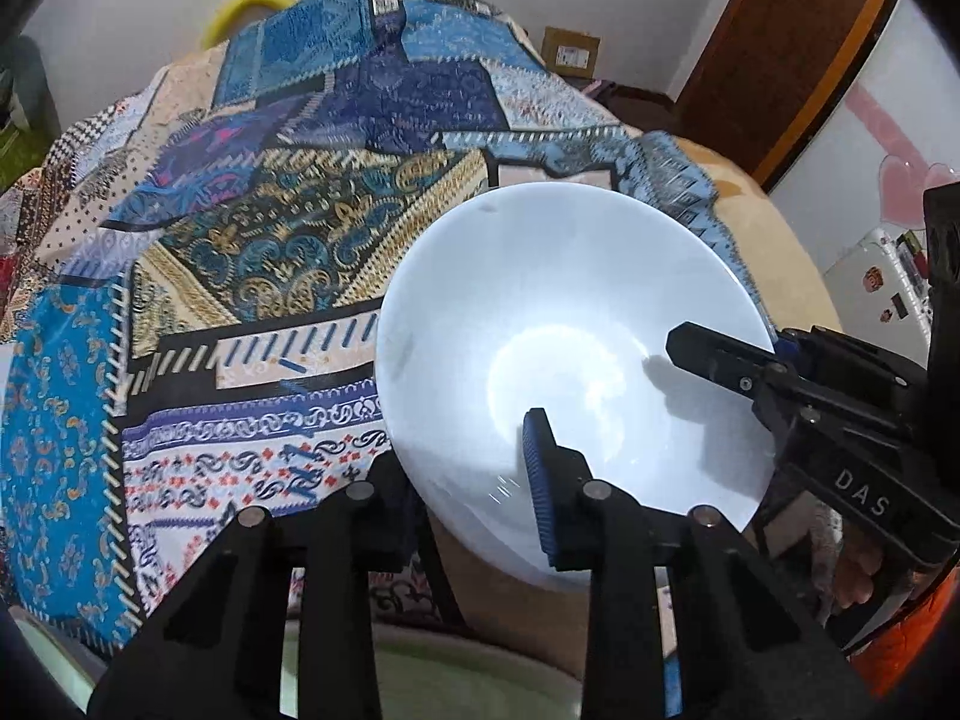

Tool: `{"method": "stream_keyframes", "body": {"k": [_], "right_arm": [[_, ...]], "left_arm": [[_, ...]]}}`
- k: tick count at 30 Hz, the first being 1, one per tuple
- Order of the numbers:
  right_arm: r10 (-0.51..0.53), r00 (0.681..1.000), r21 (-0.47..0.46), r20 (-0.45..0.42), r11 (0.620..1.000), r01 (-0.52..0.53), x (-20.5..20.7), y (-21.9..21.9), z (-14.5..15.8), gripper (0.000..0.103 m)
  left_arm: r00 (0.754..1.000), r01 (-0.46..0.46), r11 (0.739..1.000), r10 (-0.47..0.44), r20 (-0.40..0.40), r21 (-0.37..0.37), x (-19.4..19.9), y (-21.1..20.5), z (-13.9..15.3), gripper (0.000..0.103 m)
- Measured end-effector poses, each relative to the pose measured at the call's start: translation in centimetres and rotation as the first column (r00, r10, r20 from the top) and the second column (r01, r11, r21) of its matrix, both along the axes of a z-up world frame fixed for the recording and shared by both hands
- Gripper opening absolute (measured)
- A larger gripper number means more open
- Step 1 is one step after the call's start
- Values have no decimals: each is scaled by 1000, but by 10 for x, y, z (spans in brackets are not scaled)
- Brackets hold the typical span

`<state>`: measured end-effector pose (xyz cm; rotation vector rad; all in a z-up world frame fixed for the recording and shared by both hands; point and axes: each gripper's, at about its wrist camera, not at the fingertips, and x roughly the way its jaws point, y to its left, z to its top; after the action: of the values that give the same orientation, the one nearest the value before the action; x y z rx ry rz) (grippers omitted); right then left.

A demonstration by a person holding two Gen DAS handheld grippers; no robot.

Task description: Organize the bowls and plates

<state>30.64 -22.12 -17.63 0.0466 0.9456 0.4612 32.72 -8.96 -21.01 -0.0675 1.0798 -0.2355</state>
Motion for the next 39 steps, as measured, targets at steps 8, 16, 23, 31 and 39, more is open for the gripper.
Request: {"method": "stream_keyframes", "body": {"k": [8,16,23,31,39], "right_arm": [[3,998,25,57,1000,-4,-29,8,35,20],[19,995,44,102,999,-23,-57,24,61,20],[41,992,56,123,997,-48,-76,45,72,20],[82,987,50,140,995,-90,-100,80,79,20],[138,981,46,138,988,-146,-119,122,77,20]], "left_arm": [[997,-18,1000,19,74,-14,-34,13,44,30],[990,-40,999,42,133,-19,-68,31,80,30],[983,-72,997,75,166,-24,-103,56,100,30],[976,-111,993,115,184,-32,-141,94,109,30],[967,-171,984,177,181,-53,-171,139,106,30]]}}
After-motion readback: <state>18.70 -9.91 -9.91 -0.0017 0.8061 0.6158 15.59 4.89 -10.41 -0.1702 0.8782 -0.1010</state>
